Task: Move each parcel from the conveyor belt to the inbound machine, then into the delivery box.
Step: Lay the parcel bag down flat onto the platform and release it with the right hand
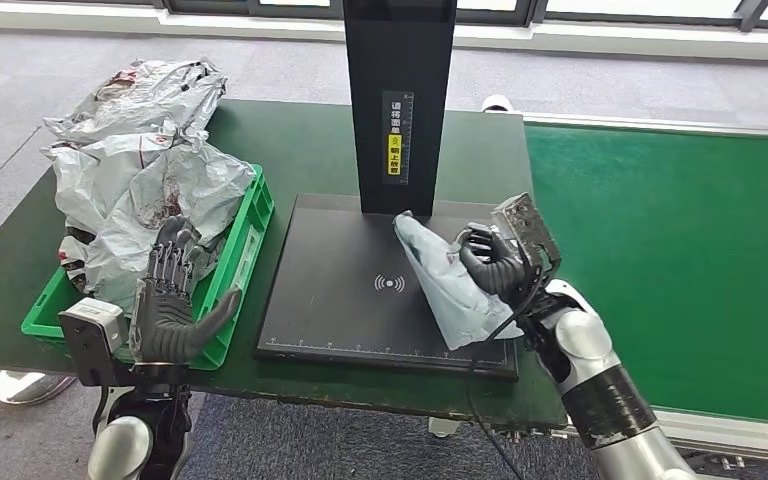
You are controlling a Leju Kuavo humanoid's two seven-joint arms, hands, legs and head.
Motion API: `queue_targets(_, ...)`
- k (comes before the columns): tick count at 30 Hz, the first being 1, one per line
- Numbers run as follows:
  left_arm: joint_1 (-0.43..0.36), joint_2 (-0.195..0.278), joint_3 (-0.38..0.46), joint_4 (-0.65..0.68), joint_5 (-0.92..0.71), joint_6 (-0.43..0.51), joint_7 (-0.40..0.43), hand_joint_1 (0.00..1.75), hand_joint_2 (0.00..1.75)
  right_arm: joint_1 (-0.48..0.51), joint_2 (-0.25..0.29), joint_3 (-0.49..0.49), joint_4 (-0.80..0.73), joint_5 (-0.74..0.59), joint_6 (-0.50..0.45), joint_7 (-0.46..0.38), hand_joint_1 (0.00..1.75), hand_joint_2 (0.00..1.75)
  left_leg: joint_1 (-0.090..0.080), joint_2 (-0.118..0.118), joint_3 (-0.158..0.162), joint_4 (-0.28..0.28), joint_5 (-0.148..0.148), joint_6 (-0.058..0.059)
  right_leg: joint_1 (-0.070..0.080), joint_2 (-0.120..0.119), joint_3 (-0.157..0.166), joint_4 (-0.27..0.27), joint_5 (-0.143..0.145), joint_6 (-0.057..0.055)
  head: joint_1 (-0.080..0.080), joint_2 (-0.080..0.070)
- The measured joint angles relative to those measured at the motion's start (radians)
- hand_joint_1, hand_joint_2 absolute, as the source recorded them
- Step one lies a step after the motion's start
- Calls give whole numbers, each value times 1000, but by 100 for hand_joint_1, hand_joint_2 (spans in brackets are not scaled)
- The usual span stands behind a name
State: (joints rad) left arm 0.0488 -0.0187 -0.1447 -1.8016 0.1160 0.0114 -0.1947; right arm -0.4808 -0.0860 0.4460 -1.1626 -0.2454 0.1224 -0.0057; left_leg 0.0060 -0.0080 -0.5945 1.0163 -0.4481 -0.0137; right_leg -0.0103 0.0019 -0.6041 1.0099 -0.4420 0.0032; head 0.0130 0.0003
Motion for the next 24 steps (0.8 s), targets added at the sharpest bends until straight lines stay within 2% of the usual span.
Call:
queue_targets(5,-14,1,-12,11,0,0,2,0,175,-29,59,69,71,-73,11,-8,175,175,1,0,0,0,0,0,0,0,0,0,0,-1,0,0)
queue_targets(12,-42,7,-34,32,1,0,2,0,175,-115,116,77,154,-211,-11,-12,175,175,1,1,0,0,0,0,0,0,0,0,1,-1,0,0)
queue_targets(19,-52,10,-45,46,5,1,2,0,175,-180,143,77,215,-223,-33,-21,175,175,1,0,0,0,1,-1,0,1,0,0,2,-2,0,0)
queue_targets(23,-54,10,-48,46,5,3,2,0,175,-227,156,77,258,-222,-88,-41,175,175,1,1,0,0,1,-1,0,1,-1,0,2,-2,0,0)
queue_targets(24,-56,10,-48,46,5,4,2,0,175,-248,159,77,274,-216,-111,-47,151,175,1,1,0,0,1,-1,0,1,-1,0,2,-2,0,0)
